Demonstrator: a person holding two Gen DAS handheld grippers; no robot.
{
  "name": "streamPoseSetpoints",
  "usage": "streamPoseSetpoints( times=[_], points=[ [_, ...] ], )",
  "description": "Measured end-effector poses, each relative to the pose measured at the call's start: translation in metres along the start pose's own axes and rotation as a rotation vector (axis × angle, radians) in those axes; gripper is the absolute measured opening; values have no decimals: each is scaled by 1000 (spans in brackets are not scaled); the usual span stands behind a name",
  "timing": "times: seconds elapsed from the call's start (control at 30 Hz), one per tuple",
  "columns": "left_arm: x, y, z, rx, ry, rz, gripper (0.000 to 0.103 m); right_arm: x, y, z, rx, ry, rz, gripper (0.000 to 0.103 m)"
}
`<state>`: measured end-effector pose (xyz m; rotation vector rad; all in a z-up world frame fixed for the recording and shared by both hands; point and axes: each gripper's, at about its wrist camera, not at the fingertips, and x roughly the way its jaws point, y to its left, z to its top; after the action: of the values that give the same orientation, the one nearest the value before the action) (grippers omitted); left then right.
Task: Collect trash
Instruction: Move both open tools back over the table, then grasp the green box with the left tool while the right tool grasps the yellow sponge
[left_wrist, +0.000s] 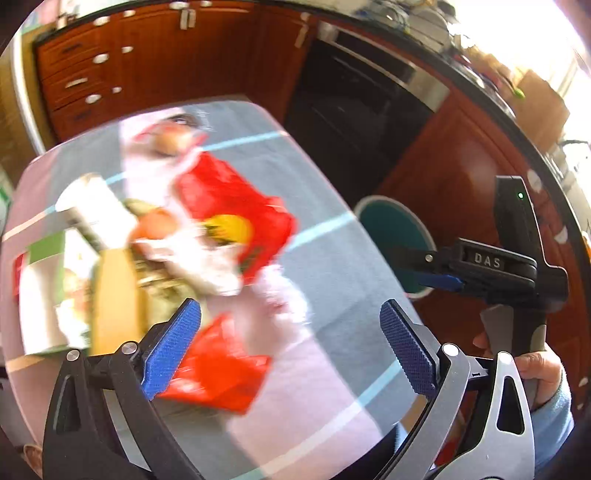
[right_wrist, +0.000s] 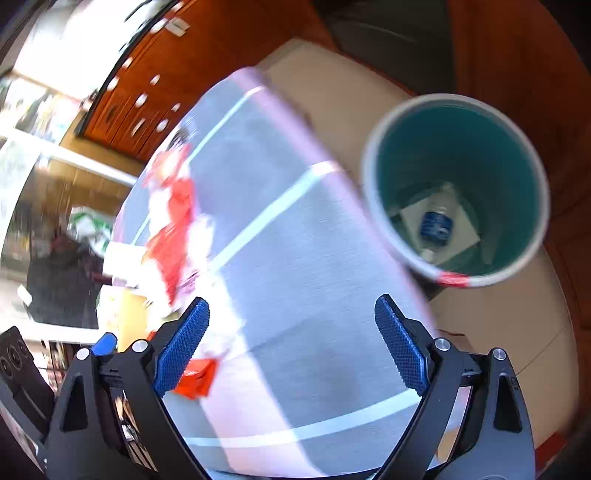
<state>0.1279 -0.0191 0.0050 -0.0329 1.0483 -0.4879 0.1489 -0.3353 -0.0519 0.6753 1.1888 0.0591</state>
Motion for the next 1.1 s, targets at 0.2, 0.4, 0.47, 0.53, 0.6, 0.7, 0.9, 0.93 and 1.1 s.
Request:
streamPoseSetpoints(
  times=[0.2,0.4,0.47,0.53,0.6,0.7,0.9,0.93,1.1],
  points=[
    [-45,74,-11,-102,-62,101,98,19,77,-18,-124,42,9,87],
    [-65,145,-22,-194,-76,194,98,34,131,-31,-205,72,4,87],
    [-61,163,-23,-229,-73,207,98,39,146,-35,-228,82,0,87],
    [-56,173,-21,-239,-64,211,96,45,155,-37,-240,90,-5,87],
    [-51,178,-20,-233,-52,222,89,51,161,-37,-244,100,-9,87],
    [-41,181,-18,-217,-28,215,81,60,168,-40,-256,116,-18,87],
    [-18,177,-17,-160,36,202,40,70,189,-45,-288,136,-10,87],
    [-17,176,-20,-158,39,195,35,71,192,-46,-295,137,-9,87],
    [-25,172,-46,-175,41,158,22,76,206,-55,-332,147,-12,87]
  ],
)
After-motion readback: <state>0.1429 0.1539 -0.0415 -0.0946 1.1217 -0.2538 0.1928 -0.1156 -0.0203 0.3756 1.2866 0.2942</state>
